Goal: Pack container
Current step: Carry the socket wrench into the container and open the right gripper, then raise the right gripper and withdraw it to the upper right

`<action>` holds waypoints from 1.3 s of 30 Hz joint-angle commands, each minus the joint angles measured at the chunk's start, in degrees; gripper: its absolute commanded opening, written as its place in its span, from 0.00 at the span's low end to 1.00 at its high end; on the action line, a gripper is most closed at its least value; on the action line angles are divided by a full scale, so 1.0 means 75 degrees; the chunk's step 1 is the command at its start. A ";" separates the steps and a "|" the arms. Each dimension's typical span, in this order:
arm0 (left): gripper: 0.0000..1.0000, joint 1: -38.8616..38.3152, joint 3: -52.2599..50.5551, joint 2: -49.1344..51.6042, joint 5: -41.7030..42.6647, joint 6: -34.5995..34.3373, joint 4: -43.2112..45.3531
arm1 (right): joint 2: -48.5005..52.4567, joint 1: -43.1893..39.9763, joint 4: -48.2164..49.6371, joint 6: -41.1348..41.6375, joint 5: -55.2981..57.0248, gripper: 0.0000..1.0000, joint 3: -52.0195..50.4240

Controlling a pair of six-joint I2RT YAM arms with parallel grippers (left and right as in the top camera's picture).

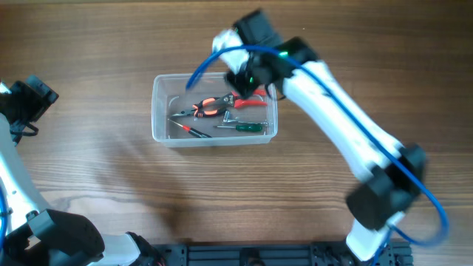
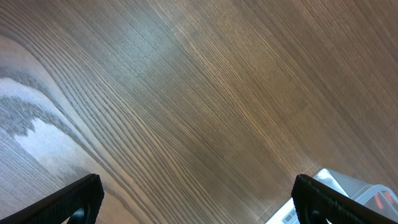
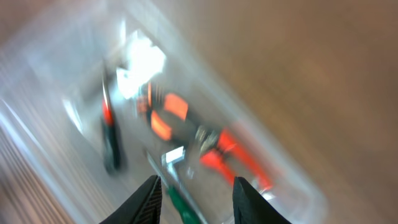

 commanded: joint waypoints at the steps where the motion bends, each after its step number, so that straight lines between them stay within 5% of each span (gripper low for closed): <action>1: 1.00 0.0035 0.0050 0.0015 0.0119 -0.0122 -0.0003 | -0.1151 0.0015 -0.0026 0.2189 0.0478 0.36 0.0466; 13: 1.00 0.0035 0.0050 0.0015 0.0122 -0.0122 -0.0003 | -0.2197 0.0015 -0.2127 0.4077 0.1912 0.27 0.0466; 28: 1.00 0.0035 0.0050 0.0015 0.0119 -0.0122 -0.0003 | -0.4127 0.0015 -0.2690 0.3824 0.3185 0.29 0.0478; 39: 1.00 0.0035 0.0050 0.0015 0.0119 -0.0122 -0.0003 | -0.4266 0.0015 -0.3025 0.3305 0.3188 0.30 0.0478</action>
